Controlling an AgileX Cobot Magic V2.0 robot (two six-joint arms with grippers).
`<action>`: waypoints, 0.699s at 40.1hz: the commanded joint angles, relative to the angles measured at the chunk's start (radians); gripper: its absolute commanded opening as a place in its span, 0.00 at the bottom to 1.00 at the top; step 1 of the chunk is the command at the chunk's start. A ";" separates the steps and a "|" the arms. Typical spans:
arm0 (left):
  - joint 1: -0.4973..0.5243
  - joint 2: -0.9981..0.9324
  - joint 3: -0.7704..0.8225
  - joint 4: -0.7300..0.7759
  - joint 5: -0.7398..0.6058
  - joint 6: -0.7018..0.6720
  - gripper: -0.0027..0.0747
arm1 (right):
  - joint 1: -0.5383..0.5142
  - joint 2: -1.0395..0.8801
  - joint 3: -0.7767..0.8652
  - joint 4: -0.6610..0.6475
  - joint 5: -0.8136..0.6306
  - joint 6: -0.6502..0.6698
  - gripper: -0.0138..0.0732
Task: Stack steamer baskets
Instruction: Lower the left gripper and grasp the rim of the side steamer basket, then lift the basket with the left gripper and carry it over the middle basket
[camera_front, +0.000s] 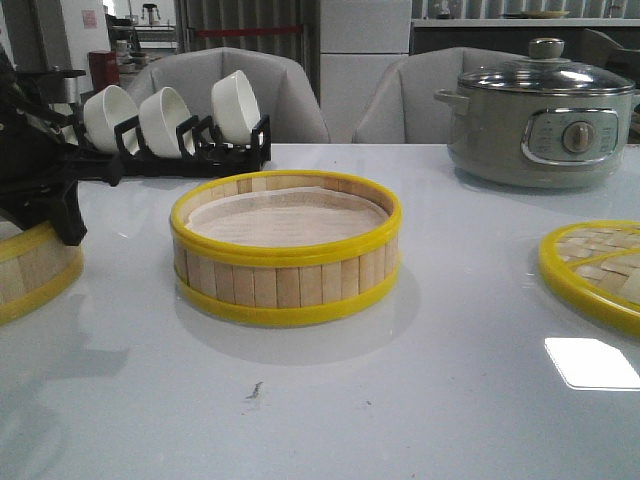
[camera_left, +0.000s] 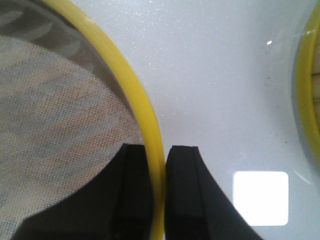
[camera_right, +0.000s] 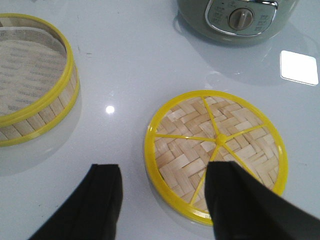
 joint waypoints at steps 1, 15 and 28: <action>-0.004 -0.053 -0.078 0.044 0.025 0.000 0.15 | 0.000 -0.007 -0.037 -0.015 -0.073 0.003 0.70; -0.119 -0.053 -0.492 0.042 0.241 0.002 0.16 | 0.000 -0.007 -0.037 -0.015 -0.074 0.004 0.70; -0.357 -0.048 -0.644 -0.026 0.289 0.002 0.16 | 0.000 -0.007 -0.037 -0.015 -0.073 0.003 0.70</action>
